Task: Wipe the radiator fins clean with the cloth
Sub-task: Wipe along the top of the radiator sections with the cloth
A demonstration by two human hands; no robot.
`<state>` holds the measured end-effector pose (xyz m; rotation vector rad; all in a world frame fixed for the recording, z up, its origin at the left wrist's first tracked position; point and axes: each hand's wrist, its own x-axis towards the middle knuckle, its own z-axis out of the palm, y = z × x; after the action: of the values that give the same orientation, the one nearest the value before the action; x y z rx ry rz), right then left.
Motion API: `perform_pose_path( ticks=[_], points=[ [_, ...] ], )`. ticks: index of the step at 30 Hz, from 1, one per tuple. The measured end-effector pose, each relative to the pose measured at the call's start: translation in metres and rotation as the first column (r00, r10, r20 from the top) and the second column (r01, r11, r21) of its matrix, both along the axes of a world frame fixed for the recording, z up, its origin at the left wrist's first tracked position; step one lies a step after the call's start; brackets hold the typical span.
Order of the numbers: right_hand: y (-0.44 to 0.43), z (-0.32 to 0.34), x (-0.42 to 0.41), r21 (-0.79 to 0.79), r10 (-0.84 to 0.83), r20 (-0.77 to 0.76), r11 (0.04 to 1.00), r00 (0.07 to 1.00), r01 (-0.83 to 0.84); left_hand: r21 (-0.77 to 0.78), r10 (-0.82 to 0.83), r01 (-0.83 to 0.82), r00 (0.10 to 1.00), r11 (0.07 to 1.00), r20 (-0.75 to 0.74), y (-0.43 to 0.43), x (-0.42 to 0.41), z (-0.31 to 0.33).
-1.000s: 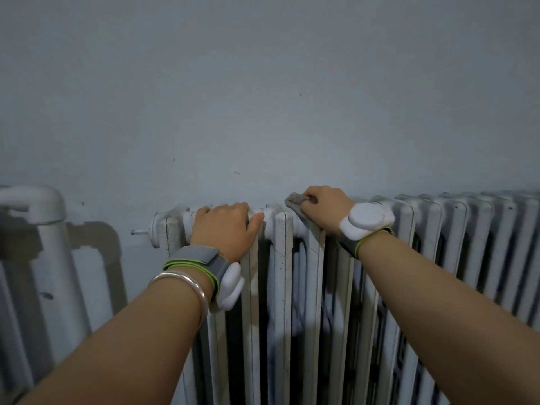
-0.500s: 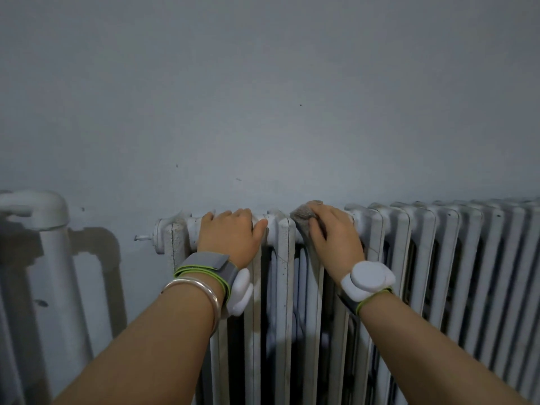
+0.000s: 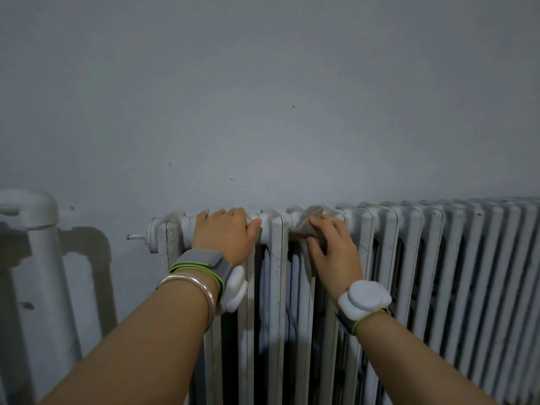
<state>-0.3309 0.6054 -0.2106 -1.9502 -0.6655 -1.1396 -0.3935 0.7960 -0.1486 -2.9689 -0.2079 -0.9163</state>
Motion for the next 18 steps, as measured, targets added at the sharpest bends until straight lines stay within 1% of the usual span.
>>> perform_pose_path(
  ticks=[3,6,9,13,15,18],
  points=[
    [0.002,-0.013,-0.007,0.022,-0.008,-0.027,1.0,1.0,0.009,-0.011,-0.006,0.006,1.0,1.0,-0.003,-0.001,0.0,0.0],
    [0.003,-0.03,-0.014,0.016,0.026,-0.074,1.0,0.997,-0.025,-0.014,0.001,-0.001,1.0,1.0,0.007,-0.002,0.0,0.0],
    [0.001,-0.051,-0.02,-0.018,0.09,-0.168,0.995,0.982,-0.094,-0.006,0.004,-0.004,1.0,1.0,0.025,-0.001,0.0,-0.002],
    [-0.009,-0.064,-0.02,-0.089,0.094,-0.259,0.989,0.961,-0.12,-0.005,-0.004,0.004,0.999,1.0,0.032,-0.001,0.001,-0.004],
    [-0.014,-0.058,-0.019,-0.109,0.068,-0.264,0.989,0.962,-0.1,0.003,-0.007,0.006,0.999,1.0,0.046,0.0,0.001,-0.005],
    [-0.019,-0.035,-0.02,-0.041,0.101,-0.204,0.993,0.974,-0.112,0.009,-0.012,0.011,0.998,1.0,0.065,0.0,0.002,-0.007]
  ],
)
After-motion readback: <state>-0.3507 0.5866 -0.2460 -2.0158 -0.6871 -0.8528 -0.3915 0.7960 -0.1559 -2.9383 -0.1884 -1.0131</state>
